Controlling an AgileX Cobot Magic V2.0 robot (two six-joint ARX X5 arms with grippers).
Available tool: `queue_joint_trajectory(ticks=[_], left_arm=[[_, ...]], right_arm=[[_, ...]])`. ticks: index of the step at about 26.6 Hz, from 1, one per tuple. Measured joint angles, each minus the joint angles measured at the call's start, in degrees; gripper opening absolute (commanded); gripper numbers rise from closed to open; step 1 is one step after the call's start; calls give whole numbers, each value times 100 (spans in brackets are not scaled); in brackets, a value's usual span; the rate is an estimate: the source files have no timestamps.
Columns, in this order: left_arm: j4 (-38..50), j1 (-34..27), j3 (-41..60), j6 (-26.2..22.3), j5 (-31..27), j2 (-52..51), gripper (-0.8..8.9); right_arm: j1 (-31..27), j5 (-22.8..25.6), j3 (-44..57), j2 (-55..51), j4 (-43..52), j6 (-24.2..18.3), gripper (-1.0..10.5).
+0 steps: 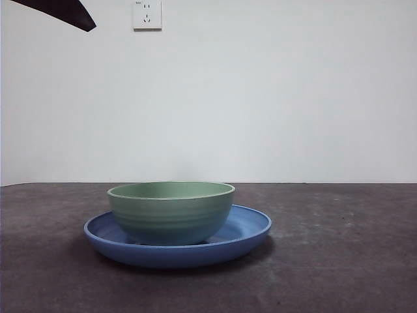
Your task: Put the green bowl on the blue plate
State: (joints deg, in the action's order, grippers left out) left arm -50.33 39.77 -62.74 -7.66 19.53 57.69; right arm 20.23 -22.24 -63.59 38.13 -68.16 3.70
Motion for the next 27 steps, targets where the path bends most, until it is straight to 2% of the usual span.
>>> queue_joint_trajectory(ticks=[1, 2, 3, 4, 27], left_arm=[[-2, 0, 0, -2, 0, 0, 296], [-4, 0, 0, -33, 0, 0, 62], [-11, 0, 0, -33, 0, 0, 33], [-15, 0, 0, -35, 0, 0, 61], [2, 37, 0, -17, -4, 0, 59]], right_arm=[[0, -15, 0, 0, -46, 2, 98], [0, -20, 0, 0, -94, -22, -28], [0, -13, 0, 0, -144, -44, 52], [0, -2, 0, 0, -153, -55, 51], [0, -17, 0, -22, 26, -87, 51]])
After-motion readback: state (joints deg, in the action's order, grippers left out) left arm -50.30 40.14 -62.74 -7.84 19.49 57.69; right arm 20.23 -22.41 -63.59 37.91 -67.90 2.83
